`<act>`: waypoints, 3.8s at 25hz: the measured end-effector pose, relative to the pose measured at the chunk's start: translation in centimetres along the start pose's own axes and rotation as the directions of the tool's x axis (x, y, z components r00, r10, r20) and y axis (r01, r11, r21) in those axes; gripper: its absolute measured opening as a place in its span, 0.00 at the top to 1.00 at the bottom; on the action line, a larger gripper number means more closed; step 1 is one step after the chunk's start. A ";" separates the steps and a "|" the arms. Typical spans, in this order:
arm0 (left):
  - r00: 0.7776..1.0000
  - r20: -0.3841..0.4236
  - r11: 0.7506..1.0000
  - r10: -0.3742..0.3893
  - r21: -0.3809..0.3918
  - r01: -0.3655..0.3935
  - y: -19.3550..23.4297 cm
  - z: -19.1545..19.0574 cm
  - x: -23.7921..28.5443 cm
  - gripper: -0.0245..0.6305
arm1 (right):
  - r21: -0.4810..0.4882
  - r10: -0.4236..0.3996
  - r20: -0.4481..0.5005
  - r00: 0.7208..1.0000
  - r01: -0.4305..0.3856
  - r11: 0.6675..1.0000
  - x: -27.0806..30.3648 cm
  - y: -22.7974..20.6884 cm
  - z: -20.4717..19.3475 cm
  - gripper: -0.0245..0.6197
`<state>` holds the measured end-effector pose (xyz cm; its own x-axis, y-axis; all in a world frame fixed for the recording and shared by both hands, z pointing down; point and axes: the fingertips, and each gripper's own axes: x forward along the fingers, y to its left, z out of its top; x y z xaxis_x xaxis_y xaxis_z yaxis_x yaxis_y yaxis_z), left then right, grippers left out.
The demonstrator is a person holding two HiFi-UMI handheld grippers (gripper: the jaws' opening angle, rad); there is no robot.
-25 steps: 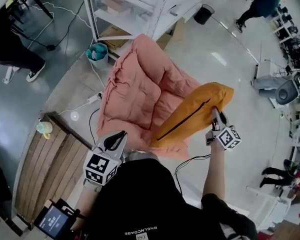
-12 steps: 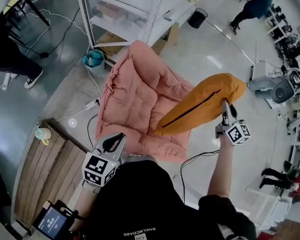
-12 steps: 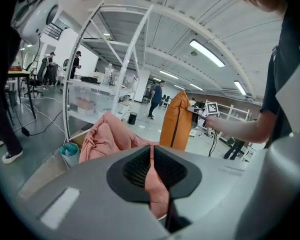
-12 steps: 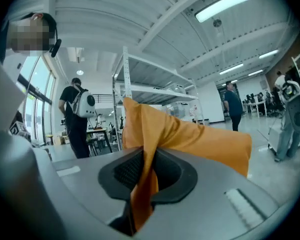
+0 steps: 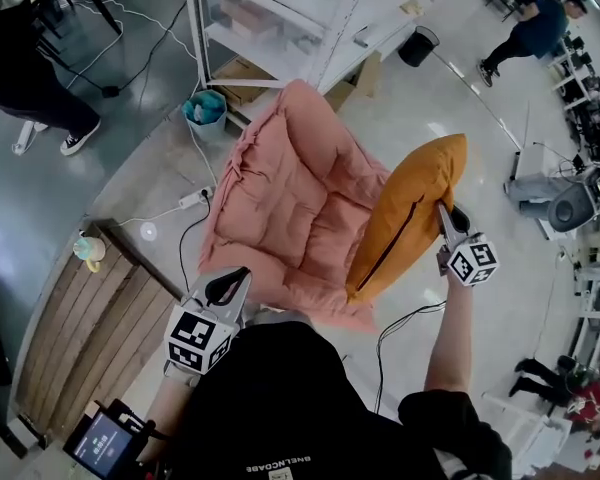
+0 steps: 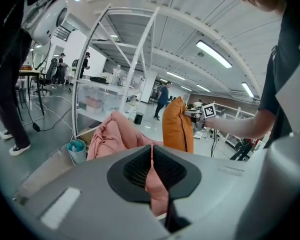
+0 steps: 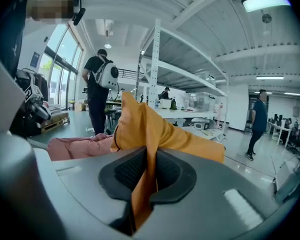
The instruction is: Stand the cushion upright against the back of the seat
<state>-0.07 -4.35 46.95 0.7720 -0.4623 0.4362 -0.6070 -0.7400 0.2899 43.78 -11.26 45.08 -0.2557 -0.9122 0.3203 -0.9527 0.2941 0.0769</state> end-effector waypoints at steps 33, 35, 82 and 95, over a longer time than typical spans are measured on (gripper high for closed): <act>0.995 0.010 0.993 0.098 -0.062 -0.097 3.5 -2.0 -1.5 0.92 | -0.228 0.520 -0.150 0.841 -0.541 0.809 13.3 30.4 -5.9 0.90; 0.995 0.011 0.993 0.098 -0.061 -0.097 3.5 -2.0 -1.5 0.92 | -0.221 0.527 -0.142 0.838 -0.546 0.808 13.4 31.8 -5.5 0.89; 0.993 -0.022 0.991 0.115 -0.060 -0.117 4.2 -1.4 -1.0 0.92 | 0.431 0.479 -0.130 0.868 -0.386 0.816 18.6 25.9 -6.1 0.23; 0.989 -0.021 0.985 0.148 -0.081 -0.150 5.3 -1.4 -1.3 0.92 | 0.544 0.470 -0.160 0.868 -0.320 0.776 22.7 29.0 -8.3 0.54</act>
<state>-4.59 -7.01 49.07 0.6693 -0.5569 0.4918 -0.7289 -0.6207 0.2890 11.70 -21.09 62.45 -0.6434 -0.6076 0.4656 -0.7468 0.3646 -0.5562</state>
